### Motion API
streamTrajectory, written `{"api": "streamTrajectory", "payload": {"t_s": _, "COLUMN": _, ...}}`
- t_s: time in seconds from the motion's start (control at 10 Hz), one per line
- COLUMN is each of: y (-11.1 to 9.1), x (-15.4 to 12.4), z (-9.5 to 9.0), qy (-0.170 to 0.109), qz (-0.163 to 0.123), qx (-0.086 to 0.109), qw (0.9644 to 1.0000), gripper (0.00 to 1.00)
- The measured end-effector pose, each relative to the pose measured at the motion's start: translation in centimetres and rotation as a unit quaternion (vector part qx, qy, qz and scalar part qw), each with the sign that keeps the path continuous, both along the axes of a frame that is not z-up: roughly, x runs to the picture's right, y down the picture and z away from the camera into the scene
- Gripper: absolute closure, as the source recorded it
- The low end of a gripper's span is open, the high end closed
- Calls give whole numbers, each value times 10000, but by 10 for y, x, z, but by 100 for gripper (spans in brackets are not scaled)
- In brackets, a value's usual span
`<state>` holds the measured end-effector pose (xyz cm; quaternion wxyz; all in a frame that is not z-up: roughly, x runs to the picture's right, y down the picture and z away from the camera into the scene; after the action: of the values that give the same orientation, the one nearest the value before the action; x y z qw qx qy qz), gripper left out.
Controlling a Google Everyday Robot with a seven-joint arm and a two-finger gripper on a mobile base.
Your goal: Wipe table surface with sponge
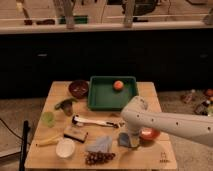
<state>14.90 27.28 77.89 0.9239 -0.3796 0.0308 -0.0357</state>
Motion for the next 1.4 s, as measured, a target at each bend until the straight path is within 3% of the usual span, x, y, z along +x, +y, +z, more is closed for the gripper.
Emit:
{"api": "streamTrajectory", "payload": {"t_s": 0.3, "y": -2, "x": -20, "z": 1, "qy": -262, "qz": -97, "qx": -28, "qw": 9996, "gripper": 98}}
{"api": "streamTrajectory", "payload": {"t_s": 0.5, "y": 8, "x": -29, "z": -6, "qy": -486, "qz": -140, "qx": -145, "qw": 9986, "gripper": 98}}
{"api": "streamTrajectory", "payload": {"t_s": 0.7, "y": 25, "x": -25, "z": -19, "qy": -536, "qz": -138, "qx": -285, "qw": 9981, "gripper": 98}}
{"api": "streamTrajectory", "payload": {"t_s": 1.1, "y": 35, "x": 9, "z": -25, "qy": -234, "qz": -28, "qx": -363, "qw": 9991, "gripper": 98}}
{"api": "streamTrajectory", "payload": {"t_s": 1.4, "y": 16, "x": 13, "z": -11, "qy": -43, "qz": -48, "qx": -199, "qw": 9998, "gripper": 98}}
